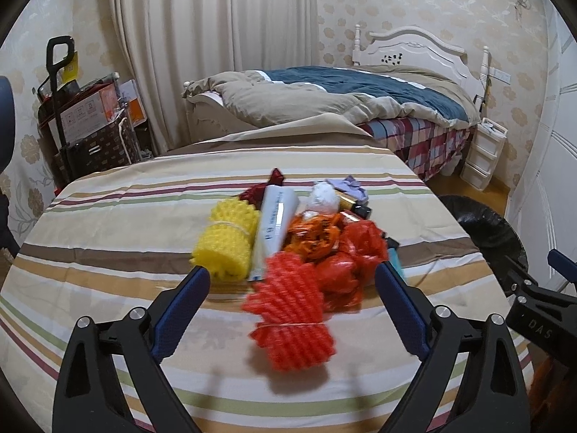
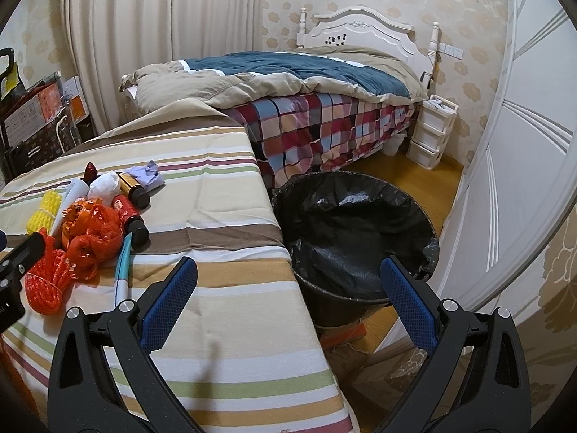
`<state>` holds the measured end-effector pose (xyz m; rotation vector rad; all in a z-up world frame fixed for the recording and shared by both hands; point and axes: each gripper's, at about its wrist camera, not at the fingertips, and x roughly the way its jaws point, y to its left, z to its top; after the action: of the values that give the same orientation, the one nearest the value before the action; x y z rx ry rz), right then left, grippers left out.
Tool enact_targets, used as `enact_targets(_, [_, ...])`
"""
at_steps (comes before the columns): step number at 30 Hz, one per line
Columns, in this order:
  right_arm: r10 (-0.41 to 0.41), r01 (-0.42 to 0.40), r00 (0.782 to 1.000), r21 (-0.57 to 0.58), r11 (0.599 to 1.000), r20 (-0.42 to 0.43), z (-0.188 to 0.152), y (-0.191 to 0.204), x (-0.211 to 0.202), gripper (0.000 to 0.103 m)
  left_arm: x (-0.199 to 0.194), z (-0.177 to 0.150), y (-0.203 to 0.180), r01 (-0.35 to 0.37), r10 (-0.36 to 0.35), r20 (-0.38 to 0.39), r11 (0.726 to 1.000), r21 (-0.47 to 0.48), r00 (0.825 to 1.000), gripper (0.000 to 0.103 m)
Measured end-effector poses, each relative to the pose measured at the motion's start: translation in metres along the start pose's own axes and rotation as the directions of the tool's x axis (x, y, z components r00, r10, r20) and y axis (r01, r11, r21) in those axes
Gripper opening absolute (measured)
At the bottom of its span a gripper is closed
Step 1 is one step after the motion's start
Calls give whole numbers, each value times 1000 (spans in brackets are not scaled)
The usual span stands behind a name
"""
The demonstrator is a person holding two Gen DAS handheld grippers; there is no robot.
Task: Collect trash
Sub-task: 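Lower the left tool onto the red foam net and close it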
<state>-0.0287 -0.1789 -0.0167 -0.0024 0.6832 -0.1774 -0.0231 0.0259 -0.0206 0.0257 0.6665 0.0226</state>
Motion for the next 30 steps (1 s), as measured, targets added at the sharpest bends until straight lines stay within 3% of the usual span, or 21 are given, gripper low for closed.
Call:
enact_targets(10, [44,-44,999,-15,999,-2,-3,12,-11,98,-19,-25,12,-25,25,-34,1000,-15,999,85])
enact_targets(14, [68,-68,998,-39,997,-8,-5,21,-15,87,-19,-16,20,-17,16,-43,1000,-22,999,85])
enact_targets(30, [92,-95,994,-55,994,-52,-9,32,-6,79,4,-2,20,30,-31,-109,1000,-6,994,86])
